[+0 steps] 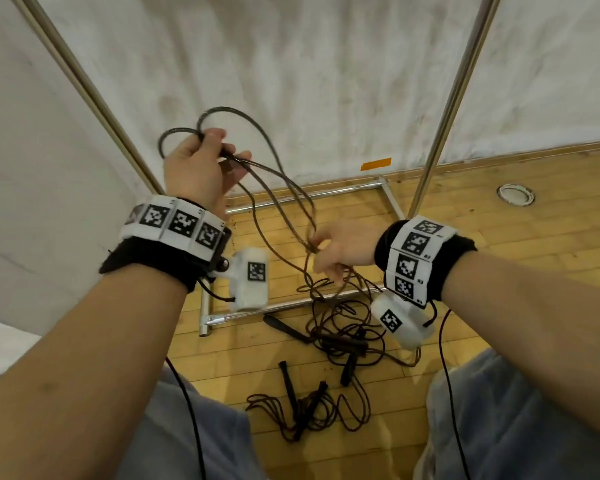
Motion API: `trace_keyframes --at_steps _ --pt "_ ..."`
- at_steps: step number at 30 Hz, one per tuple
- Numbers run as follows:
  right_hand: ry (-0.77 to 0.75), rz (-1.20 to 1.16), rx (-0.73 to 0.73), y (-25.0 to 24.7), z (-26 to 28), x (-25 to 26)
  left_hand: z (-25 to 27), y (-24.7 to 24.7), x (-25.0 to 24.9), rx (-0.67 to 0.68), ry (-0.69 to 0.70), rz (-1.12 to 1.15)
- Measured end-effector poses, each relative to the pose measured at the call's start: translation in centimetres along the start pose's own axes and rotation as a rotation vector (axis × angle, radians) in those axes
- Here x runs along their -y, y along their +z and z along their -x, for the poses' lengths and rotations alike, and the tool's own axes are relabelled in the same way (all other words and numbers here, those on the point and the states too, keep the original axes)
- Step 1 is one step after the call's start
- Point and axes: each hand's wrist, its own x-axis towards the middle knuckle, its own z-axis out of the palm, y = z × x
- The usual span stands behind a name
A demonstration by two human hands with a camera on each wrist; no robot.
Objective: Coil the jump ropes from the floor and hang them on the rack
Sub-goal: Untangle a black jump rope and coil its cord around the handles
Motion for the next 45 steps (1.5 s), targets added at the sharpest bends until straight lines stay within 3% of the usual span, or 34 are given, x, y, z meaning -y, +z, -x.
trace_keyframes --at_steps 3,5,7,10,13,15,20,25,32,37,39,41,43,45 --pt "-0.026 0.003 -0.142 0.0 0.4 -0.2 -1.0 -0.7 -0.4 -0.105 -0.023 0.047" --pt "-0.077 -0.207 -0.213 -0.9 0.8 0.1 -1.2 -0.8 -0.1 -0.109 -0.089 -0.027" --pt "-0.139 -0.467 -0.244 -2.0 1.3 0.6 -0.7 -0.5 0.5 -0.026 -0.233 -0.210" --pt "-0.196 -0.792 -0.298 -2.8 1.8 1.6 1.0 0.2 1.6 0.318 -0.353 -0.552" --pt "-0.204 -1.013 -0.341 -3.1 2.0 2.5 3.1 1.1 2.9 0.715 -0.246 -0.874" --pt "-0.211 -1.135 -0.325 -3.2 2.2 3.0 4.4 1.6 3.8 0.874 -0.233 -0.904" --pt "-0.239 -1.216 -0.321 -3.3 2.7 3.1 5.4 1.8 5.8 0.893 -0.029 -0.975" --pt "-0.276 -1.313 -0.400 -3.9 3.0 3.1 6.1 2.3 6.3 0.874 -0.050 -0.882" --pt "-0.310 -1.415 -0.453 -5.0 2.7 3.9 6.2 3.9 6.5 0.790 0.053 -0.789" --pt "-0.259 -1.215 -0.379 -5.7 2.5 2.8 4.6 3.6 4.7 0.641 0.063 -0.665" --pt "-0.218 -0.983 -0.256 -4.7 1.9 1.9 3.9 3.0 3.7 0.587 0.036 -0.562" --pt "-0.148 -0.606 -0.157 -3.0 1.2 1.4 3.4 2.3 3.0 0.561 0.013 -0.507" --pt "-0.145 -0.231 -0.147 -1.6 0.6 1.1 3.1 1.8 2.6 0.556 -0.002 -0.479" --pt "-0.170 -0.128 -0.206 -1.0 0.2 0.8 3.0 1.4 2.3 0.530 -0.013 -0.457"
